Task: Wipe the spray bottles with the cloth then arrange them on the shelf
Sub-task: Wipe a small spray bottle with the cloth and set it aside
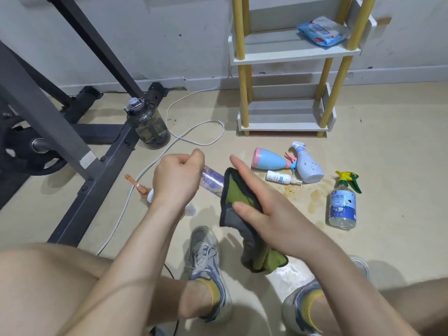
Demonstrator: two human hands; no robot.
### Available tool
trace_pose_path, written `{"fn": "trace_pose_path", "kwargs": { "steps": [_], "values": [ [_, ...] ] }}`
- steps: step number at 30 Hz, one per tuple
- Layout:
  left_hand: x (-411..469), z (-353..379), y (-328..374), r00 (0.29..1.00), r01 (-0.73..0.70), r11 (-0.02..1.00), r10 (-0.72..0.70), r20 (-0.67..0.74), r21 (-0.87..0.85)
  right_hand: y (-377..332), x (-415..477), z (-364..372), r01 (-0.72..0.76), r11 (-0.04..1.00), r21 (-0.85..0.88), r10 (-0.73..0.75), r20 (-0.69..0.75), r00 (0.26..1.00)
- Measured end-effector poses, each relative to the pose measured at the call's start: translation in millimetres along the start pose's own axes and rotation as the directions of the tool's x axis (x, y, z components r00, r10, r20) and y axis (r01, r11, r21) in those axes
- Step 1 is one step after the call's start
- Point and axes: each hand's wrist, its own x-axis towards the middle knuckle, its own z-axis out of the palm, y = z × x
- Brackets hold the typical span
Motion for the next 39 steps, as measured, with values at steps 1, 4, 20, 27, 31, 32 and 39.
{"fn": "trace_pose_path", "kwargs": {
  "steps": [1, 4, 20, 27, 31, 32, 39],
  "values": [
    [-1, 0, 1, 1.0, -0.016, 1.0, 0.016, 0.011, -0.002, 9, 2, 6, 0.049, 0.989, -0.138, -0.055, -0.036, 0.998],
    [-7, -1, 5, 0.99, -0.14, 0.989, 0.141, 0.0, 0.046, 25, 3, 22, 0.018, 0.975, -0.222, -0.04, -0.098, 0.994],
    [-10, -20, 10, 0.875, -0.089, 0.996, 0.066, 0.479, 0.024, 7, -1, -10, -0.015, 0.935, -0.354, 0.004, -0.032, 0.999],
    [-18, -28, 16, 0.718, -0.109, 0.885, 0.385, 0.58, -0.452, 22, -3, -18, -0.319, 0.729, 0.605, 0.251, 0.198, 0.948],
    [-16, -34, 9, 0.654, -0.078, 0.825, 0.466, 0.596, -0.56, 16, -5, -16, -0.265, 0.768, 0.583, 0.226, 0.141, 0.964],
    [-16, -34, 11, 0.669, -0.027, 0.831, 0.428, 0.608, -0.556, 12, -5, -17, -0.241, 0.821, 0.518, 0.227, 0.092, 0.97],
    [-23, -24, 13, 0.807, -0.128, 0.989, 0.064, 0.587, 0.068, 2, -3, -16, -0.064, 0.99, 0.125, 0.082, -0.151, 0.985]
  ]
}}
